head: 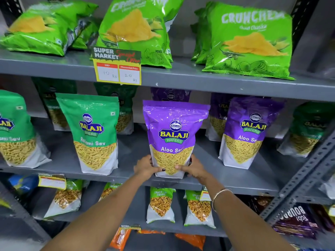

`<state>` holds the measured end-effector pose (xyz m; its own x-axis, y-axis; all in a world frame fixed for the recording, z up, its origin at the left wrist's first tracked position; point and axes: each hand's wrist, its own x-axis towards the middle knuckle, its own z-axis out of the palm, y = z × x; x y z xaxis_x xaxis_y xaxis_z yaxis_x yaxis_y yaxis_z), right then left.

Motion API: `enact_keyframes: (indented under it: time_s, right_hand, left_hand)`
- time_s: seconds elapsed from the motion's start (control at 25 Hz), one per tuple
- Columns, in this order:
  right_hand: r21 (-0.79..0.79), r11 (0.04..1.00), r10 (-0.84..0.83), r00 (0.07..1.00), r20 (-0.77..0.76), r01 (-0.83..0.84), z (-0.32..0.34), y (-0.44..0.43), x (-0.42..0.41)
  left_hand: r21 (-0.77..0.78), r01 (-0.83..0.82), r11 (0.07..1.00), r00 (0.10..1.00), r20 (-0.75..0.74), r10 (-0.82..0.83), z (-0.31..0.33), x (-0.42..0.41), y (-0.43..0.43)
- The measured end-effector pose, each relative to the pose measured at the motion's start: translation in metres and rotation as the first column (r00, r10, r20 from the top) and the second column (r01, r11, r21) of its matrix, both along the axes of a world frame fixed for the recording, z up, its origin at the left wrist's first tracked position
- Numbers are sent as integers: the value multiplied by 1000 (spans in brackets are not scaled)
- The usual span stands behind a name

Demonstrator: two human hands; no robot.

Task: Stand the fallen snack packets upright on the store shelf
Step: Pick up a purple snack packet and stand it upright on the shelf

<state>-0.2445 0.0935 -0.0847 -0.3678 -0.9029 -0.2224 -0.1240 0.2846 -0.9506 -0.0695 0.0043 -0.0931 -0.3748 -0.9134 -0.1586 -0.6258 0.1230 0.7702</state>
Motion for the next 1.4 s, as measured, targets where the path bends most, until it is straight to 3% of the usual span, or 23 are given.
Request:
enact_keyframes:
  time_s: [0.72,0.88,0.96,1.04,1.12,1.16,1.24,1.32,1.4]
  right_hand:
    - [29,999,-31,999,-7,32,-2,5,8]
    - [17,1000,-17,1000,4,17,-4,3,2]
    - [44,997,-65,995,-80,68,-5,11,-7]
    - [54,986,-144,974,-175,155,-2,28,-24]
    - [35,963,-256,948,-191,267,-1,52,-52]
    - [40,947,-304,929,-213,319,1,65,-68]
    - [35,906,-397,875,-277,422,3,88,-108]
    - [11,881,-448,840,-305,474,7,105,-152]
    - [17,885,-441,850,-287,465,10,111,-189]
  left_hand:
    - [15,17,1000,1000,18,-17,-5,3,0]
    - [22,31,999,987,155,-34,4,2,-2]
    - [144,100,984,909,389,-150,22,0,2]
    - [410,148,900,713,586,-385,44,-7,10]
    - [603,162,782,579,583,-569,60,-30,26]
    - [636,206,744,562,546,-622,62,-46,36]
    - [602,351,717,627,417,-658,63,-87,57]
    - [438,469,766,766,229,-600,58,-130,77]
    - [279,451,848,873,61,-484,45,-172,84]
